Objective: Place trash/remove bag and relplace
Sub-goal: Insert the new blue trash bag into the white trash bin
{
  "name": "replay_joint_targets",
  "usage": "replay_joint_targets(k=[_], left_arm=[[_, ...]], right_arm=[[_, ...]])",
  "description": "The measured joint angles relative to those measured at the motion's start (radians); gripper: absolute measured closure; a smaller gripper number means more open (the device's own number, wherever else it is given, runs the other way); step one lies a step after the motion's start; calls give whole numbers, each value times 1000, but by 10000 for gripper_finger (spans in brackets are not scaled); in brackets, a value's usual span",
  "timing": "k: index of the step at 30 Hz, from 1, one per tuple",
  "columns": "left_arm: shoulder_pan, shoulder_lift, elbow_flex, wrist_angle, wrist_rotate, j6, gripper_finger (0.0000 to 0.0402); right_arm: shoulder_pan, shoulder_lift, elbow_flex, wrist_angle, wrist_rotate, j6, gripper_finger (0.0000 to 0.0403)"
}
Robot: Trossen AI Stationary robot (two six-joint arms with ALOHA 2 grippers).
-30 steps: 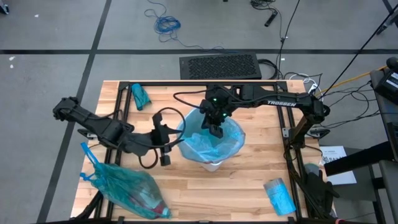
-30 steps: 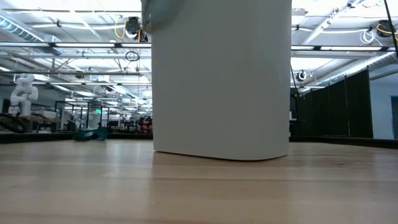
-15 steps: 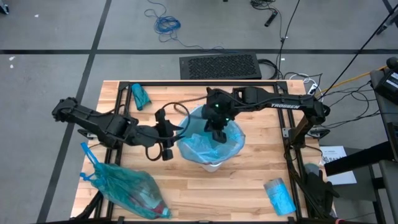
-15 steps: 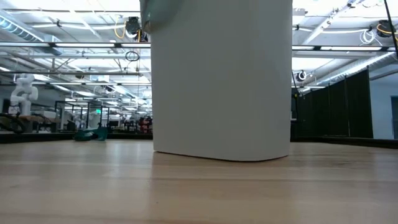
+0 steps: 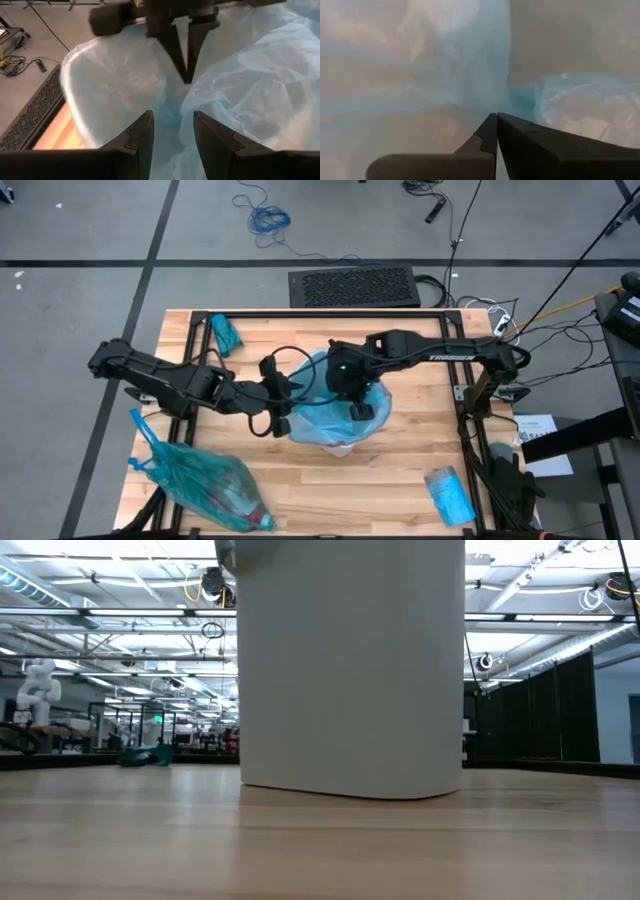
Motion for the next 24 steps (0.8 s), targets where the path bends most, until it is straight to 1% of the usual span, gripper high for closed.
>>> replay_joint_targets(k=[6, 10, 15, 19, 24], left_arm=[[0, 2, -3, 13, -1, -2, 267], [-3, -1, -4, 24, -2, -2, 267], [-14, -38, 19, 49, -4, -2, 267], [-23, -65, 57, 52, -9, 2, 267], [-50, -94, 67, 36, -15, -9, 267]], right_arm=[[0, 13, 1, 67, -5, 9, 399], [0, 21, 42, 60, -18, 18, 399], [5, 15, 101, 62, -1, -29, 399], [5, 22, 101, 60, 6, -68, 399], [5, 45, 101, 65, 8, -102, 399]])
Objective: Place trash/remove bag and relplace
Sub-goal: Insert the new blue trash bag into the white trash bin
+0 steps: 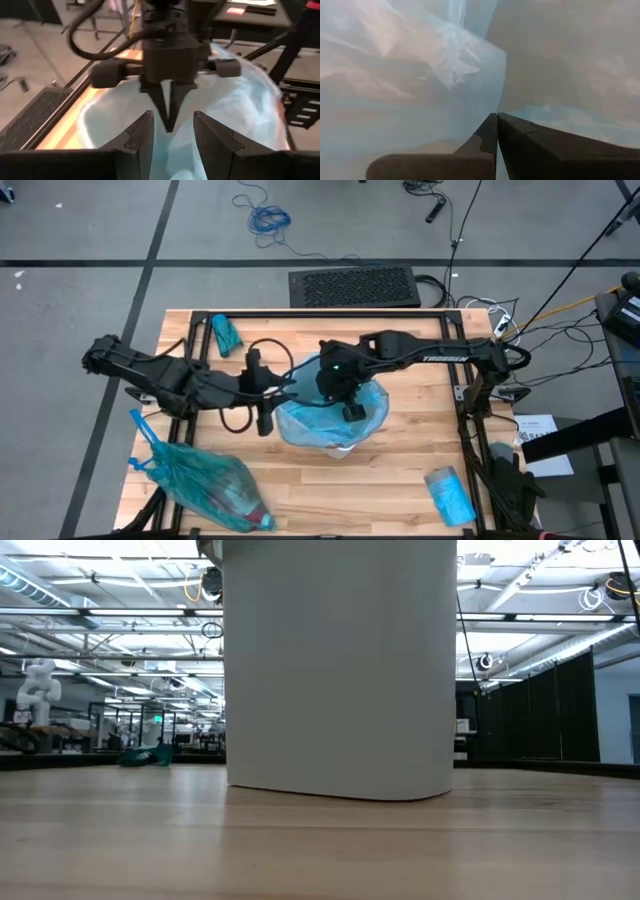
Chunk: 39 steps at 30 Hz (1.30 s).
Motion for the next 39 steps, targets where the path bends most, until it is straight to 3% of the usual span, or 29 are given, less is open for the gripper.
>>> replay_joint_targets(k=[5, 12, 18, 26, 33, 39], left_arm=[[-36, -43, 0, -69, -88, -83, 267], [-78, -126, 0, -69, -104, -97, 267], [-90, -142, 0, -81, -118, -98, 267], [-101, -125, -34, -114, -77, -207, 267], [-151, -28, -44, -160, -73, -305, 267], [-156, 6, -46, -246, -120, -438, 267]], right_arm=[[13, 45, 0, -1, 5, -35, 399], [43, 76, 4, -13, 97, -159, 399], [58, 77, 0, -5, 95, -255, 399], [65, 75, 0, -3, 98, -241, 399], [64, 74, 0, -1, 99, -233, 399], [64, 73, 0, -1, 99, -234, 399]])
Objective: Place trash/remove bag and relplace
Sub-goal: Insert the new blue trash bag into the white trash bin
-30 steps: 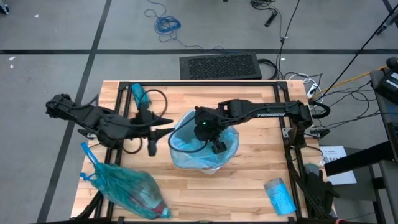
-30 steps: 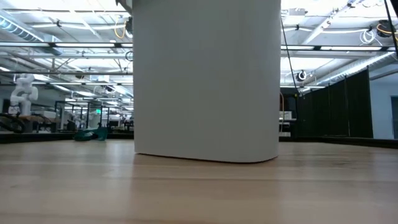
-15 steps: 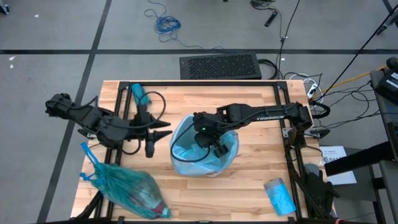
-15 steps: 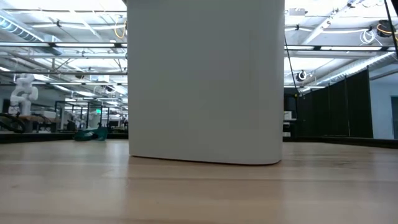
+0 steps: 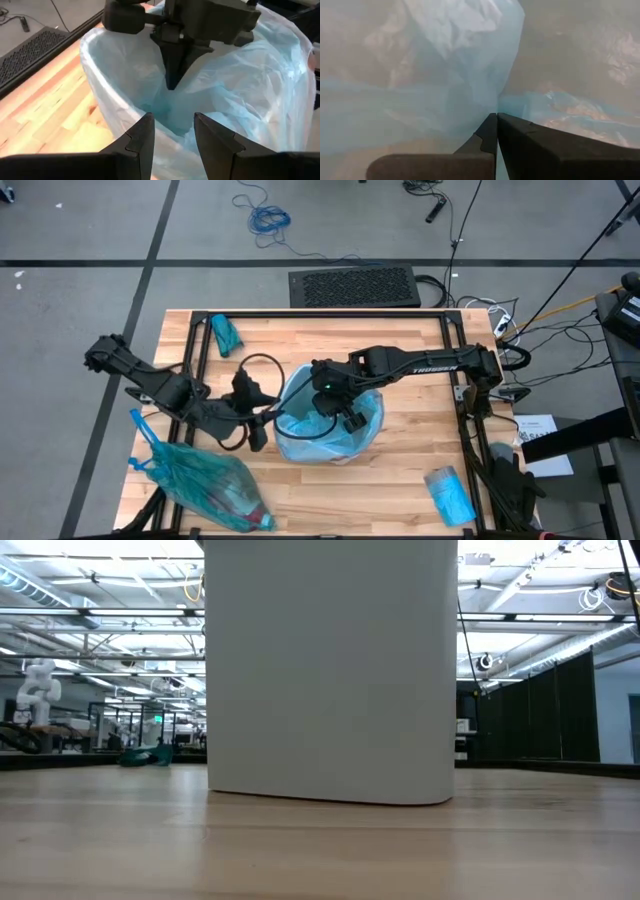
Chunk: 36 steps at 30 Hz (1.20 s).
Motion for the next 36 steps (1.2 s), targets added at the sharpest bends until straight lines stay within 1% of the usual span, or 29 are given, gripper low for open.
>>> replay_joint_targets(k=[3, 9, 14, 18, 21, 24, 27, 30, 34, 36], left_arm=[[4, 1, 0, -7, -12, 1, 267], [42, 7, 0, -91, -43, 3, 267], [84, 7, -14, -84, -42, 59, 267], [116, 3, -17, -28, -46, 139, 267], [113, -11, 15, 48, -54, 169, 267], [79, -27, 45, 49, -60, 162, 267], [29, -28, 48, 64, -57, 117, 267], [-29, -20, 49, 54, -61, 28, 267], [-111, 18, 50, 41, -114, -73, 267], [-143, 39, 50, 39, -121, -126, 267]], right_arm=[[1, 0, 0, 0, 0, -1, 399], [14, 0, 0, 1, 2, -2, 399], [26, -1, 0, 7, 3, -2, 399], [25, -2, 0, 4, 5, -3, 399], [26, -2, 0, 4, 1, -2, 399], [26, -2, 0, 4, 0, -2, 399], [26, -2, 0, 4, -1, -2, 399], [26, -2, 0, 8, -1, -2, 399], [22, -2, 0, 8, -2, -2, 399], [19, -2, 0, 8, -2, -3, 399]])
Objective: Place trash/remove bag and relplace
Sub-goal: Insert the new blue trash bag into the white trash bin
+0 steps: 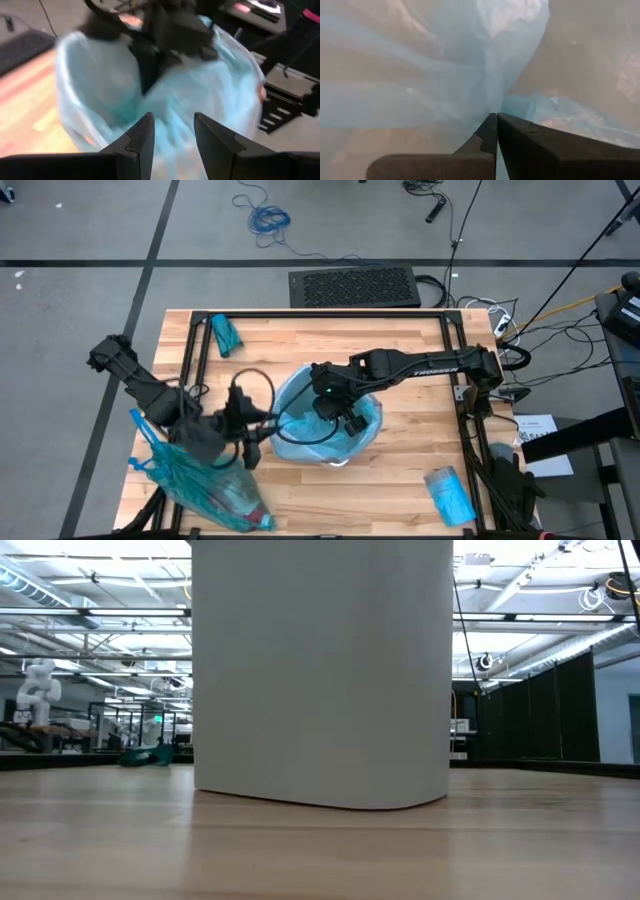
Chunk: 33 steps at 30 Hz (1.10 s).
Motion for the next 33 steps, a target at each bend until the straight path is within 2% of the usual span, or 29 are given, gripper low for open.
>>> replay_joint_targets(k=[7, 13, 18, 25, 33], left_arm=[[-71, 110, 0, -146, 79, -228, 267], [-49, 193, 0, -268, 49, -308, 267], [34, 200, 0, -263, 27, -205, 267], [143, 196, 0, -255, 81, -48, 267], [197, 196, 0, -209, 105, 57, 267]], right_arm=[[-3, 0, 0, 5, 1, -12, 399], [-3, 0, 0, 10, 1, -5, 399], [-4, 0, 0, 7, -7, 5, 399], [-10, -3, 0, 2, 1, 45, 399], [-18, -5, 2, -21, -19, 71, 399]])
